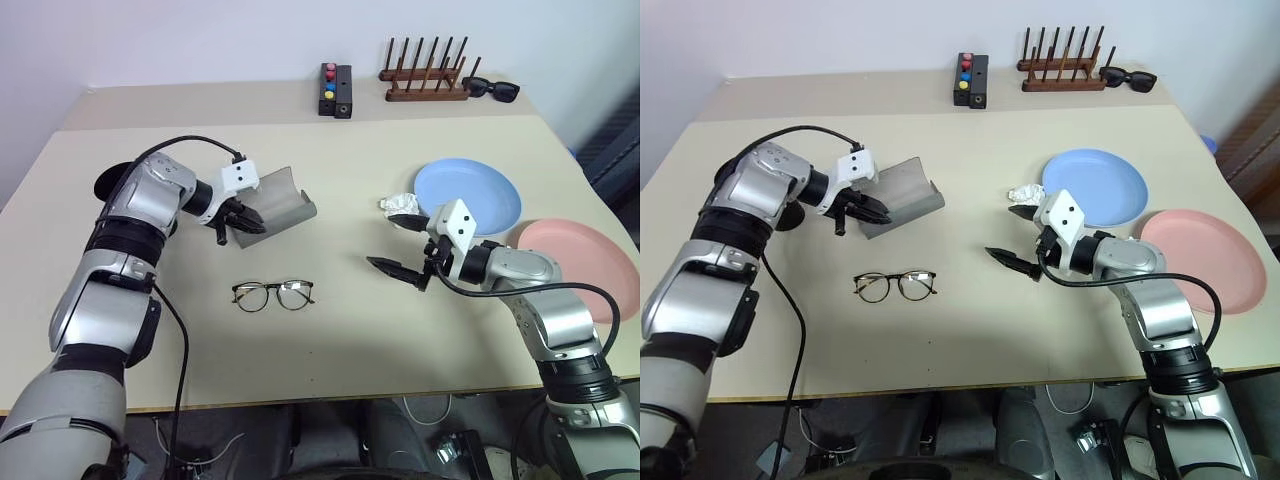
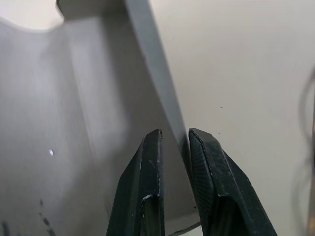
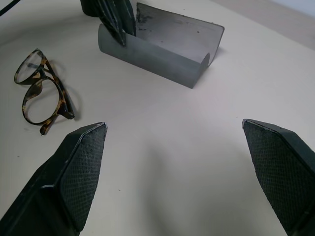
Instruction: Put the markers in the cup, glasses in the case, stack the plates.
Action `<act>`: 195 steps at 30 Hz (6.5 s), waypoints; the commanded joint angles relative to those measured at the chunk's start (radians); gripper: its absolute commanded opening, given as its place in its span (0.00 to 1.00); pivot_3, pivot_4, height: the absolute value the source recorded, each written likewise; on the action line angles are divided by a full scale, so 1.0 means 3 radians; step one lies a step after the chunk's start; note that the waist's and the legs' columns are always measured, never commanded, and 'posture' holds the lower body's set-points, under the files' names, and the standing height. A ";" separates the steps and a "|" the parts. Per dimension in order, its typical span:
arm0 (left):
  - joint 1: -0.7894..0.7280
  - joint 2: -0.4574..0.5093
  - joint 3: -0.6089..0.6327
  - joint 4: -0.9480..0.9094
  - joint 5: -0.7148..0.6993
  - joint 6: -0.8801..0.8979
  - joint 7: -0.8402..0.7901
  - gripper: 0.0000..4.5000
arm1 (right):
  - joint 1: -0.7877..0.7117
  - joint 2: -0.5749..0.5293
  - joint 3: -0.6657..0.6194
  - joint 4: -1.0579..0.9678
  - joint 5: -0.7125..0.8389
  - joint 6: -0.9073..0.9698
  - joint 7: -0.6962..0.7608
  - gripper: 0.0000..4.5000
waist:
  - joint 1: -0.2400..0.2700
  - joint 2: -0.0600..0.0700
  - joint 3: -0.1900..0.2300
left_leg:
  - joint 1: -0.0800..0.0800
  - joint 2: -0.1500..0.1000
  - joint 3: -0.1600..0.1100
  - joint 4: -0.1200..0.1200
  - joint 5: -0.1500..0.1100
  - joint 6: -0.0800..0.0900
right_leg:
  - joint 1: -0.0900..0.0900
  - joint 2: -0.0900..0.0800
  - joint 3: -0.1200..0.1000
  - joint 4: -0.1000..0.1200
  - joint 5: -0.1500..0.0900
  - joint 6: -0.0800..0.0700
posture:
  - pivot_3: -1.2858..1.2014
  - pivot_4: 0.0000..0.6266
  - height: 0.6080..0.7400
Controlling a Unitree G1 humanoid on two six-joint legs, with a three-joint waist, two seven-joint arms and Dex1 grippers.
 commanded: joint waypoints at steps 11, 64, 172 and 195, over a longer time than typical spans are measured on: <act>-0.0122 0.0034 0.0063 0.0136 -0.0037 0.0043 0.0011 0.07 | -0.0022 -0.0010 -0.0070 -0.0029 -0.0006 -0.0103 -0.0028 1.00 | 0.0003 0.0000 0.0000 | 0.0000 -0.0001 0.0000 0.0002 0.0000 0.0000 | 0.0000 0.0000 -0.0001 0.0002 0.0000 0.0000 | 0.52 0.24 1.00; 0.0876 0.0685 0.0046 -0.1220 -0.0697 0.0185 -0.0279 0.01 | 0.0009 -0.0027 -0.0076 0.0049 -0.0012 -0.0203 0.0000 1.00 | 0.0006 0.0001 -0.0001 | -0.0001 0.0000 -0.0002 0.0005 0.0000 0.0000 | 0.0000 0.0001 0.0001 0.0006 0.0000 0.0000 | 0.52 0.24 1.00; 0.0573 0.0644 -0.0780 -0.1503 -0.1115 0.0410 -0.0640 0.11 | 0.0122 0.0056 -0.0087 0.0006 -0.0040 -0.0239 -0.0085 1.00 | -0.0001 0.0002 -0.0001 | -0.0001 0.0000 -0.0001 0.0006 0.0000 0.0001 | -0.0001 0.0001 0.0002 0.0006 0.0000 0.0000 | 0.52 0.24 1.00; 0.0538 0.0478 -0.0797 -0.1409 -0.0927 0.0206 -0.0640 0.11 | 0.0124 0.0041 -0.0121 -0.0078 -0.0024 -0.0151 -0.0134 1.00 | -0.0001 0.0002 -0.0001 | -0.0001 0.0000 -0.0001 0.0006 0.0000 0.0001 | 0.0000 0.0001 0.0002 0.0006 0.0000 0.0000 | 0.52 0.24 1.00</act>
